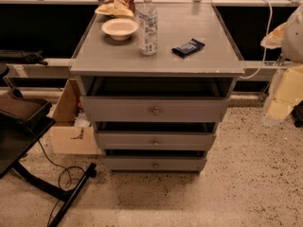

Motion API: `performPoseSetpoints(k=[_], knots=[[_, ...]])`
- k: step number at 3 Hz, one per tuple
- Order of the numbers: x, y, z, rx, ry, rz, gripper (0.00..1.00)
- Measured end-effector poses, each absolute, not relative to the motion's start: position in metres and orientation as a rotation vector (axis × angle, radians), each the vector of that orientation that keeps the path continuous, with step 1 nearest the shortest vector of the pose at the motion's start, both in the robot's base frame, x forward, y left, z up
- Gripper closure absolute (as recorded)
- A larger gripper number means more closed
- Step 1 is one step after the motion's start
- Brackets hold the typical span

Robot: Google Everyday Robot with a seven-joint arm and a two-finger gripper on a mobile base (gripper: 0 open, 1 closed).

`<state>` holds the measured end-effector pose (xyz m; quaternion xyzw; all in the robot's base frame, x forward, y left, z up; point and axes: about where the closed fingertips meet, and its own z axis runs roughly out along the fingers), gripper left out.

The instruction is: Open bottom drawer

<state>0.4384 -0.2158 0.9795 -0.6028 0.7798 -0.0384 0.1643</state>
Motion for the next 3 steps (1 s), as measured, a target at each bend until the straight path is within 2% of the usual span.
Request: performPoseSetpoints(k=[3], knots=[[0.416,-0.207,0.925,-1.748,2.174,-0.13,0.0]])
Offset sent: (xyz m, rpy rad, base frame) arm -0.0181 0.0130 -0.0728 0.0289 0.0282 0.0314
